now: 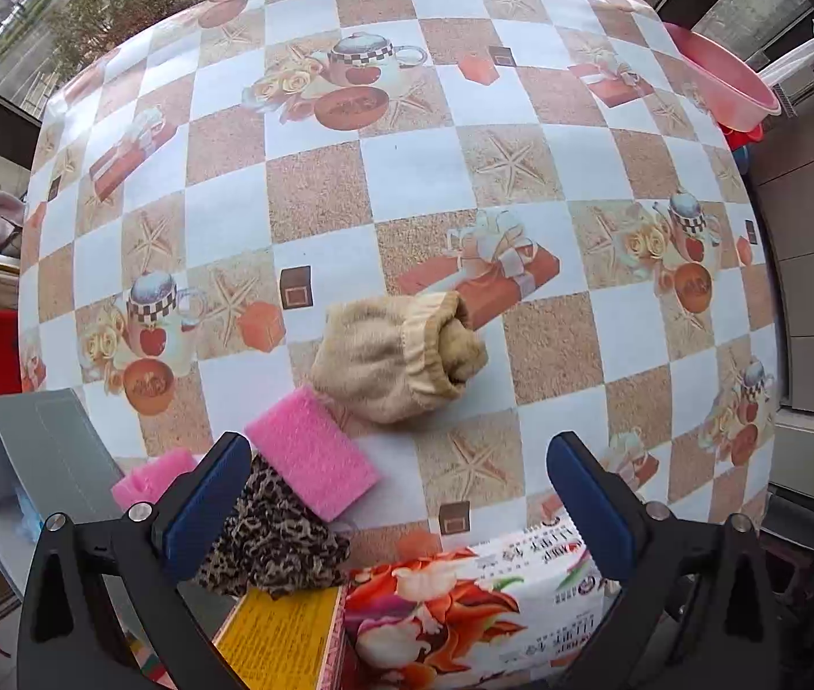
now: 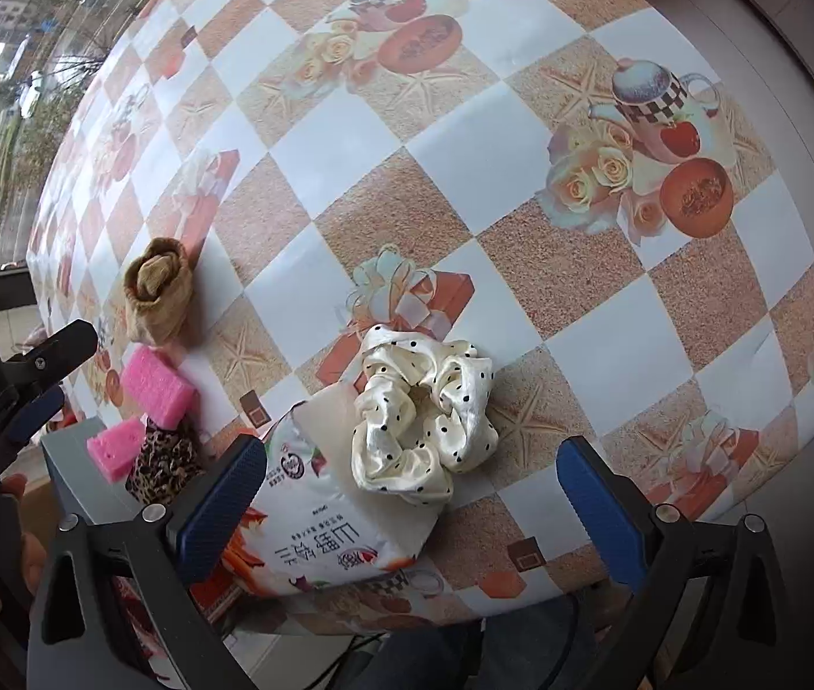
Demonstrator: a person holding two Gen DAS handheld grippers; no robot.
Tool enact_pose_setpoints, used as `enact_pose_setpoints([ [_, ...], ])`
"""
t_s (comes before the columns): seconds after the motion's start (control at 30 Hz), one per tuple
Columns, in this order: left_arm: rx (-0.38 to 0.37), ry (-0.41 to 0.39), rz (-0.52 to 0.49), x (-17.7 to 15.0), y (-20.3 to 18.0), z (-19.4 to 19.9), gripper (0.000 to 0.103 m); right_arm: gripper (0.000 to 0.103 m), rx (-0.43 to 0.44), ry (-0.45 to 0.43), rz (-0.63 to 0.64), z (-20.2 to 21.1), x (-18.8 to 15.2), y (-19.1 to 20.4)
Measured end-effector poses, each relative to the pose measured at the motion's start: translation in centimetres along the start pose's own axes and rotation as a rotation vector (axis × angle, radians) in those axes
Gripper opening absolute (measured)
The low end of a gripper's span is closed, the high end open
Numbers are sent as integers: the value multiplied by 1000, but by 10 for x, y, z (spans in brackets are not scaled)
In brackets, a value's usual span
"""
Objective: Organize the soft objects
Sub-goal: 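Move the left tool to the beige sock while the right tool approaches the polka-dot scrunchie, then grasp the beige knit sock with the left tool while the right tool grasps the cream polka-dot scrunchie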
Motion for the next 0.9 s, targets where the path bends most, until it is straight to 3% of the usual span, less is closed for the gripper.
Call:
enact_pose_setpoints([
  [0.2, 33, 16, -6, 11, -2, -36, 103, 102, -49, -11, -47, -22, 13, -8],
  [0.57, 81, 81, -27, 16, -1, -83, 100, 100, -123, 72, -1, -65, 3, -22],
  [0.7, 108, 119, -30, 16, 1, -93, 93, 80, -130, 69, 55, -65, 0, -20],
  [0.8, 85, 114, -41, 18, -3, -93, 85, 50, -139, 44, 128, -58, 2, -11],
  [0.83, 68, 110, -49, 18, -6, -92, 73, 43, -128, 43, 146, -57, 2, -8],
  [0.87, 48, 110, -58, 18, -13, -90, 55, 40, -123, 44, 159, -57, 2, -6],
  [0.9, 50, 108, -77, 18, -17, -88, 45, 37, -119, 39, 169, -56, 2, -4],
])
Point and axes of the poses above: each gripper's, at about its wrist camera, not at the fingertips, and z roughly against the way its jaws point, y to its left, x to its top, the point moved 10 cm from there along -z, roughly the way its jaws point, and after that the axes turned 4 degrees about -x, right-handed, at the moved point
